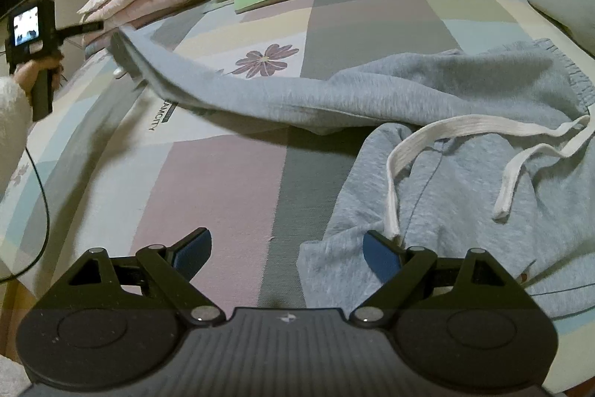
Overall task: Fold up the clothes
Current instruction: 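Lay the pant leg flat on the bed and open the left gripper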
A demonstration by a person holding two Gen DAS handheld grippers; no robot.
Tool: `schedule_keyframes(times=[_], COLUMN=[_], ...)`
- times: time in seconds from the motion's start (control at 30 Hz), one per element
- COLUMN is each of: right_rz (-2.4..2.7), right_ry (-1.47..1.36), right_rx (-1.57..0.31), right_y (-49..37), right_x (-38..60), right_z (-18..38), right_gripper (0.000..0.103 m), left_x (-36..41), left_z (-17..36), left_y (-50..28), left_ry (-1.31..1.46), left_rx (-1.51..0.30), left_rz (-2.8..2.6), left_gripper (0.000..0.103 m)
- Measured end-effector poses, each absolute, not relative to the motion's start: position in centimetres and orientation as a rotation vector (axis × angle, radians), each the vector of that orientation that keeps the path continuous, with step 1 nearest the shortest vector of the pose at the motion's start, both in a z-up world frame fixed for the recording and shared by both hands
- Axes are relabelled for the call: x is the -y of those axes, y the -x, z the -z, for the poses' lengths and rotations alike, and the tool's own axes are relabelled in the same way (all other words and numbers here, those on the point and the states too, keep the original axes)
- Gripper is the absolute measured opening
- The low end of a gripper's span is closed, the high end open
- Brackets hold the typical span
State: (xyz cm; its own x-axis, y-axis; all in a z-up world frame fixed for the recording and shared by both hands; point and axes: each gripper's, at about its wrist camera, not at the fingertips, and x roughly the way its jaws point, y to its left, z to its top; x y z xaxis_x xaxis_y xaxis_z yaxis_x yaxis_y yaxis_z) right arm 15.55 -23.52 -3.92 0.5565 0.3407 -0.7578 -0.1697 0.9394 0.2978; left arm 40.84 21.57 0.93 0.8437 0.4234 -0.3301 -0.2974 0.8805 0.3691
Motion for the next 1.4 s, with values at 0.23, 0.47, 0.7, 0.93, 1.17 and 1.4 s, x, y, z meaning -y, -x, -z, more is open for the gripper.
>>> schedule_keyframes(times=[0.23,0.47,0.7,0.93,1.17,1.4], right_rz=[-0.305,-0.323,-0.322,-0.285,-0.238,-0.218], right_ry=[-0.199,-0.195,-0.187,-0.204,-0.266,-0.311], right_rx=[-0.936,-0.924,-0.885,-0.855,-0.843,-0.851], right_y=[-15.5,-14.8,-12.9,-10.1,-7.9,-6.6], right_x=[23.4,23.1,23.9,26.4,29.4,31.3], right_z=[3.9,3.1,1.6,1.2,2.1,3.4], right_gripper=[0.092,0.092,0.092,0.095,0.097,0.097], left_x=[-25.3,-23.7,-19.7,-14.2,-7.8,-1.0], left_z=[0.8,2.4,3.5,3.2,3.6,5.0], left_y=[-39.9,-38.1,-34.2,-27.1,-19.8,-14.4], left_ry=[-0.322,-0.383,-0.433,-0.477,-0.486,-0.518], left_rx=[-0.531,-0.641,-0.700,-0.704,-0.702,-0.691], left_rz=[-0.427,-0.294,-0.151,0.018,0.204,0.340], left_gripper=[0.091,0.091,0.092,0.092,0.093,0.093])
